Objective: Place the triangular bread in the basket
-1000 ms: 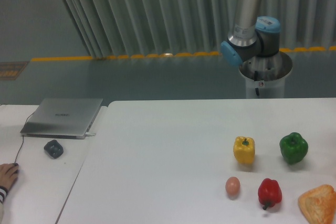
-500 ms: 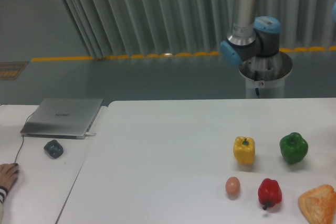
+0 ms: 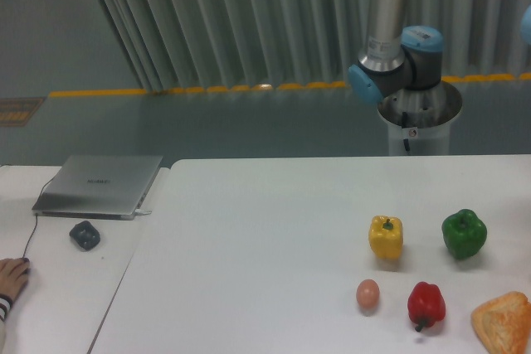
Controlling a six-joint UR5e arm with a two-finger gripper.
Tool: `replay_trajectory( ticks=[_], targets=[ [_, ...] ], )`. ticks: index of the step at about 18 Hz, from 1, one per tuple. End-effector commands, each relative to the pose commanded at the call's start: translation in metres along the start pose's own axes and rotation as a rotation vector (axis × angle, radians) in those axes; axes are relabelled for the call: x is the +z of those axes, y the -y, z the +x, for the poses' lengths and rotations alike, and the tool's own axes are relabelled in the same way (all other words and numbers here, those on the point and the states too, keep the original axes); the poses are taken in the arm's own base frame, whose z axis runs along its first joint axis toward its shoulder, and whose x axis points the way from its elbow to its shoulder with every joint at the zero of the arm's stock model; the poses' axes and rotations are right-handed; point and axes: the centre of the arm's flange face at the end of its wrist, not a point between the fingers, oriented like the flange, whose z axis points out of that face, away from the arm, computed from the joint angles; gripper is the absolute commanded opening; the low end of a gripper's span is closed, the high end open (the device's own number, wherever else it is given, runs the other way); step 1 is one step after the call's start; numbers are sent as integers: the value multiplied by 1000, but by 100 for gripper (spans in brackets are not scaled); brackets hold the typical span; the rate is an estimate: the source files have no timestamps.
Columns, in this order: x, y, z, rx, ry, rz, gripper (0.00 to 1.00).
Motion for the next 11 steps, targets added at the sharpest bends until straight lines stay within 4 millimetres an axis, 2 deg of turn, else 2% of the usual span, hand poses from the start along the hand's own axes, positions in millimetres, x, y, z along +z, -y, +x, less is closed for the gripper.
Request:
replay_trajectory(
  ticks=[5, 8, 11],
  targets=[
    [19, 51, -9, -227, 67, 28, 100],
    [42, 58, -18, -296, 62, 25, 100],
    [47, 73, -27, -443, 88, 53, 100]
  ],
)
